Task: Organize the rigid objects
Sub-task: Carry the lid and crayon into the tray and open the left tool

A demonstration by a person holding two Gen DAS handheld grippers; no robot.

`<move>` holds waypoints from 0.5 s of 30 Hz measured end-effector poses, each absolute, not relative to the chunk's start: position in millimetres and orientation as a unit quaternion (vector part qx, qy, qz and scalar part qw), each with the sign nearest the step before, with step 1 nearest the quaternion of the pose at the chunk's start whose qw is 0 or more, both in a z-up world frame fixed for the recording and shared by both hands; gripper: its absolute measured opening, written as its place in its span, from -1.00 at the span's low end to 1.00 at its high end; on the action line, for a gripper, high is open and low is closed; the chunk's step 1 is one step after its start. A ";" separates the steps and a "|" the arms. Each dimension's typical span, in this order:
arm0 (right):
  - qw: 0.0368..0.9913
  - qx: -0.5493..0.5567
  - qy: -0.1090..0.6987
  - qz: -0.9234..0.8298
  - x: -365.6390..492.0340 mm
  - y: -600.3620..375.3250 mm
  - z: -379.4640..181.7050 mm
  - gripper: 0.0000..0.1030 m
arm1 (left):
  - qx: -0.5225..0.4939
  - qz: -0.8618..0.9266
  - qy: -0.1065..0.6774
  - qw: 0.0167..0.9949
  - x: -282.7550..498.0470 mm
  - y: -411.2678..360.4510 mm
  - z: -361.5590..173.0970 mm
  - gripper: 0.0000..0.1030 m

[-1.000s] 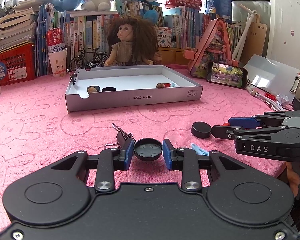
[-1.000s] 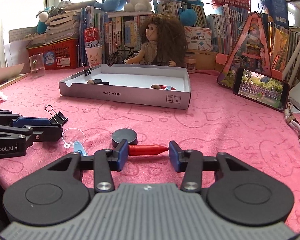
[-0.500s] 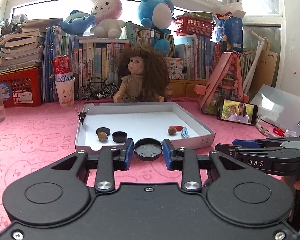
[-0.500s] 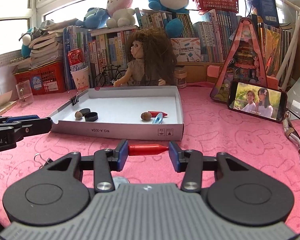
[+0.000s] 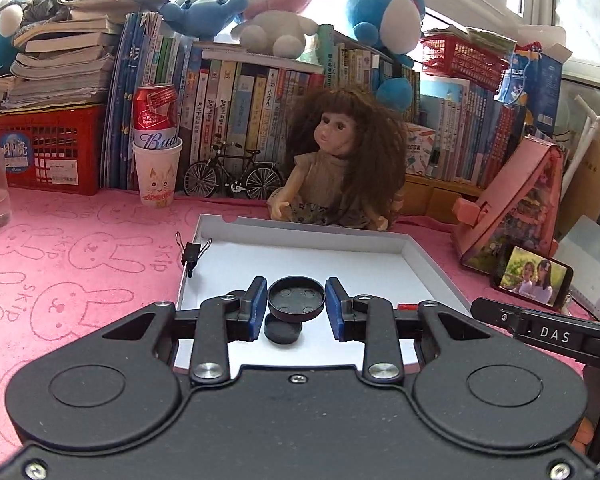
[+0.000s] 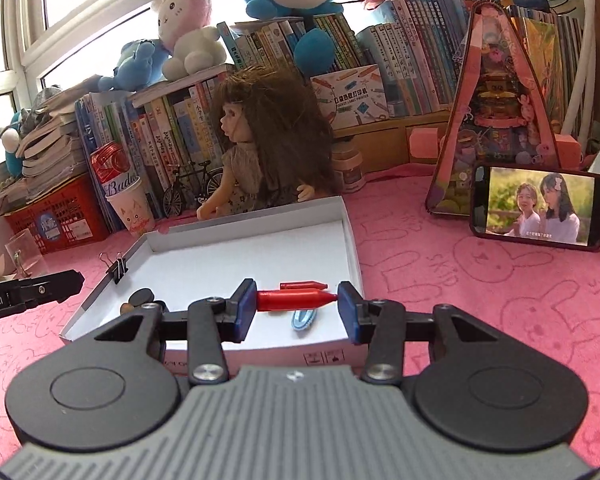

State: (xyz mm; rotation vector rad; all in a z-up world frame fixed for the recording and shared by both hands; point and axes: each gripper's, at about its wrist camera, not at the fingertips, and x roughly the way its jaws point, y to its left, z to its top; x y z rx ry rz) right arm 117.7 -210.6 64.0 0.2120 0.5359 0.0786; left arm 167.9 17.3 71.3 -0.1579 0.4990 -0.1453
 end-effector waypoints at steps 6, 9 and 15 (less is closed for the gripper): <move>0.948 0.119 0.291 0.048 161.5 -213.7 58.8 -0.04 | -0.072 -0.057 0.288 0.953 220.1 15.1 57.8 -0.42; 0.933 0.125 0.334 0.054 191.9 -216.1 57.0 -0.04 | -0.064 -0.050 0.333 0.940 254.3 14.6 52.0 -0.42; 0.911 0.134 0.387 0.054 240.6 -220.4 52.1 -0.04 | -0.062 -0.038 0.374 0.925 306.7 13.4 39.4 -0.42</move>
